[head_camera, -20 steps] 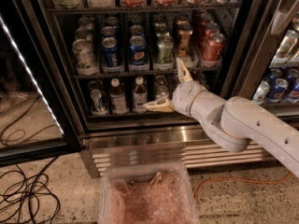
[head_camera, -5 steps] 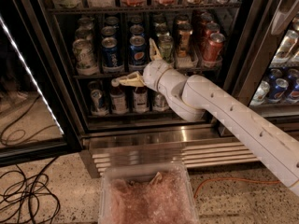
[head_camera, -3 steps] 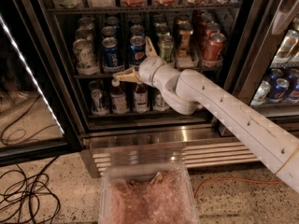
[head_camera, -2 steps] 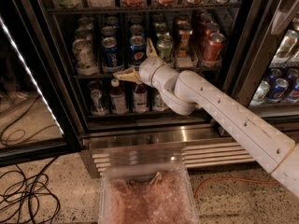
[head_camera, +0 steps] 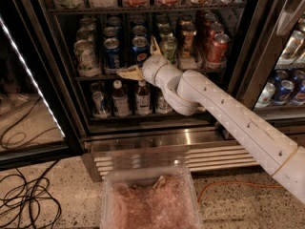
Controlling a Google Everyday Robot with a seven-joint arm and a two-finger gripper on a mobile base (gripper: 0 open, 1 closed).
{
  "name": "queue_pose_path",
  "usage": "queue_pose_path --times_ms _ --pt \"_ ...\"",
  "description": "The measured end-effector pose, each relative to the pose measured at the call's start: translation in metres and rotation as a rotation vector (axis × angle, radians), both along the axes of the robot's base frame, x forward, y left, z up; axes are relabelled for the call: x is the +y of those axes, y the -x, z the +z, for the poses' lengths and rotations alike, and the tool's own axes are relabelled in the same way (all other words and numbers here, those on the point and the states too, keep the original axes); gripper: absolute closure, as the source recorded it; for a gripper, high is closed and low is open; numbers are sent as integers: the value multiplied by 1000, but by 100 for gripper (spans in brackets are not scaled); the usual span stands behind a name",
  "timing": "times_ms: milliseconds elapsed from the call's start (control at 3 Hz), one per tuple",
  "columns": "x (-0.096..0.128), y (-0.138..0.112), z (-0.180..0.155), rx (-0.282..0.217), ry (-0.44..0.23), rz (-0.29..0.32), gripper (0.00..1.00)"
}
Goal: Pick pepsi can from middle shelf of fridge
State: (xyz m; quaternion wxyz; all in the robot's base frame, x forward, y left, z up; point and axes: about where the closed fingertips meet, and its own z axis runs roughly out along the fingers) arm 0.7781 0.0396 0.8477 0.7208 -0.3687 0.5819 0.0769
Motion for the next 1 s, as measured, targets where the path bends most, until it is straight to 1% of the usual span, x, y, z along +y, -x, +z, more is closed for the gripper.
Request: queue_pose_path --times_ms 333,667,1000 --pt "3 -10 1 -3 -8 -16 0" --pt "3 -10 1 -3 -8 -15 0" --pt "3 -10 1 -3 -8 -15 5"
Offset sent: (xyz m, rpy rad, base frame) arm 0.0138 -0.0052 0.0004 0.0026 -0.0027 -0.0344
